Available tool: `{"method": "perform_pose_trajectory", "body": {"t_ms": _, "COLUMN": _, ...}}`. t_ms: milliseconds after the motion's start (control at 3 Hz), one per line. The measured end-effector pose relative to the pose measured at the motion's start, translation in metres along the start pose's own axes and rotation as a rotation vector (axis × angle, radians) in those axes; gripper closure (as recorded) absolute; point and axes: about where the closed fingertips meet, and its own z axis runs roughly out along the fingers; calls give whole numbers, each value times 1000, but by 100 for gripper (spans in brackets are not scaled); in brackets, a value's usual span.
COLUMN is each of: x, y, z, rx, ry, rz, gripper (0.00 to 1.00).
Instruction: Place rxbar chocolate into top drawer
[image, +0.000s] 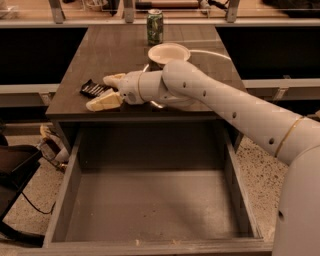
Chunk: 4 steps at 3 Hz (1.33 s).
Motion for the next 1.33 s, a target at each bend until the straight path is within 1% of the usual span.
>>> {"method": "perform_pose_trajectory", "body": {"t_ms": 667, "x": 0, "y": 1, "z": 1, "rx": -1, "ry": 0, "rz": 0, "gripper": 87}}
{"method": "perform_pose_trajectory", "body": {"t_ms": 1000, "x": -1, "y": 1, "z": 1, "rx": -1, "ry": 0, "rz": 0, "gripper": 100}}
{"method": "perform_pose_trajectory", "body": {"t_ms": 1333, "x": -2, "y": 1, "z": 1, "rx": -2, "ry": 0, "rz": 0, "gripper": 100}}
